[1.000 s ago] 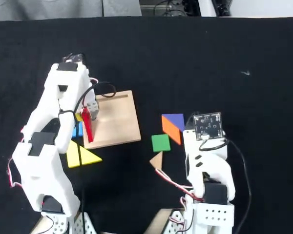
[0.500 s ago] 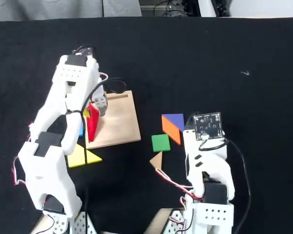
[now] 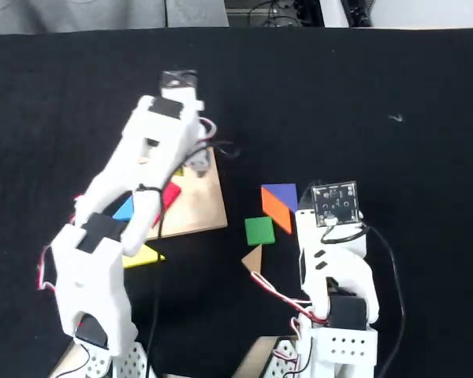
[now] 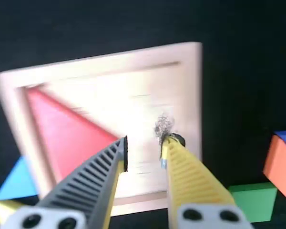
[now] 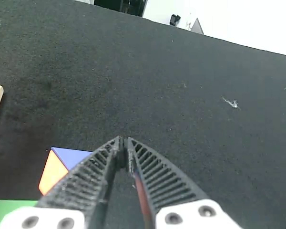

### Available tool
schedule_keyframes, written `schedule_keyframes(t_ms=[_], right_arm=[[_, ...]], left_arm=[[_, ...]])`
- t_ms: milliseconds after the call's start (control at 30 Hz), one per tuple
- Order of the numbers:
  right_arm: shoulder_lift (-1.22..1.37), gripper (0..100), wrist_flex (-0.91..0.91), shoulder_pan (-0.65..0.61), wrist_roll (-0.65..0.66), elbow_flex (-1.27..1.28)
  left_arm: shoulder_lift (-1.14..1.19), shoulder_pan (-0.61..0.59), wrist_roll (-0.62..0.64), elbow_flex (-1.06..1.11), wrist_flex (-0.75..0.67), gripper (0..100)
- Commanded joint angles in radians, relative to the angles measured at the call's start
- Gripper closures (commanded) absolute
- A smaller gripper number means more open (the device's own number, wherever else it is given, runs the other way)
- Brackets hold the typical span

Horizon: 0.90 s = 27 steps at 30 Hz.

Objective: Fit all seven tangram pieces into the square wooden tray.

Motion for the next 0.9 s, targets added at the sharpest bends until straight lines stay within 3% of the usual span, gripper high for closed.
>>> schedule_keyframes(t_ms=[0,433,633,867], right_arm=[[-0.074,98.6,-0.018,-0.011,-0.006,-0.004],[-0.074,98.6,-0.018,-0.011,-0.006,-0.004],[-0.074,98.6,-0.018,-0.011,-0.006,-0.004],[-0.074,98.6,-0.018,-0.011,-0.006,-0.004]], left_arm=[[-0.002,0.039,0.006,-0.008,-0.061,86],[0.153,-0.031,0.0,0.007,-0.083,86],[0.14,-0.035,-0.057,-0.005,0.029,86],[0.081,-0.084,-0.08,0.007,0.06,86]])
